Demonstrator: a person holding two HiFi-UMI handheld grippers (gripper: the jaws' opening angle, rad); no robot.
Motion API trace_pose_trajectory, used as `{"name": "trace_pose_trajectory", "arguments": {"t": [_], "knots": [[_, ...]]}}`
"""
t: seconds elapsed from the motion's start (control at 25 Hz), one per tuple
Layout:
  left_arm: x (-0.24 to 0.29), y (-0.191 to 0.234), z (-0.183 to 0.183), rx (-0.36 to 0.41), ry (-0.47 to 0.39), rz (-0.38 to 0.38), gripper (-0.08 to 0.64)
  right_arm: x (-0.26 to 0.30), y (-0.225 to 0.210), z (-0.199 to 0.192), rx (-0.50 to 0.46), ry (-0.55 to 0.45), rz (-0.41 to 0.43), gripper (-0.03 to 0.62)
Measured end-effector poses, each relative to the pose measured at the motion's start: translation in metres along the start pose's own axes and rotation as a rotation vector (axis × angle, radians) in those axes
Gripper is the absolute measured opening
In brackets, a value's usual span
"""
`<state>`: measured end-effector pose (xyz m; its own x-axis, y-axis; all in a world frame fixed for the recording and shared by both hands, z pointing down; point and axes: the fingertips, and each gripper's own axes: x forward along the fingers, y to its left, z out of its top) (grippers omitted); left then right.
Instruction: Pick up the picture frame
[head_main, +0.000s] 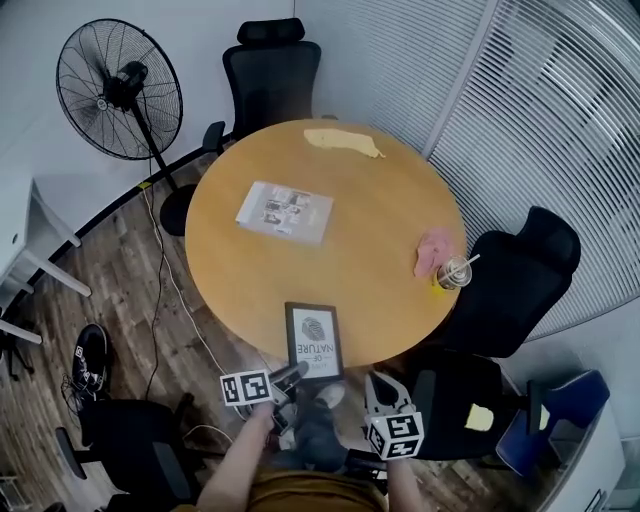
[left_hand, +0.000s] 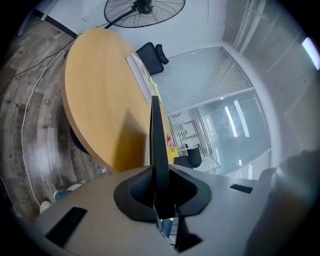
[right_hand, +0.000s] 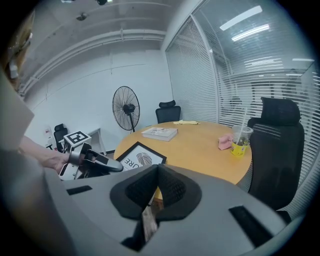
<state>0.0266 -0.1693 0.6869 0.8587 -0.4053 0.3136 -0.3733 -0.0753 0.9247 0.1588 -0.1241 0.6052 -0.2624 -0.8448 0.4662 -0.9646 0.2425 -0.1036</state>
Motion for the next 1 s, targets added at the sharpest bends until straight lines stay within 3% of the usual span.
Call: {"name": "trace_pose_trajectory", "arguments": {"t": [1.0], "knots": [[-0.042,-0.096,0.002,0.115,-0.044,-0.182,0.063,-0.038,0.020,0.032,0.016,-0.140,-0.060,0.012]]}}
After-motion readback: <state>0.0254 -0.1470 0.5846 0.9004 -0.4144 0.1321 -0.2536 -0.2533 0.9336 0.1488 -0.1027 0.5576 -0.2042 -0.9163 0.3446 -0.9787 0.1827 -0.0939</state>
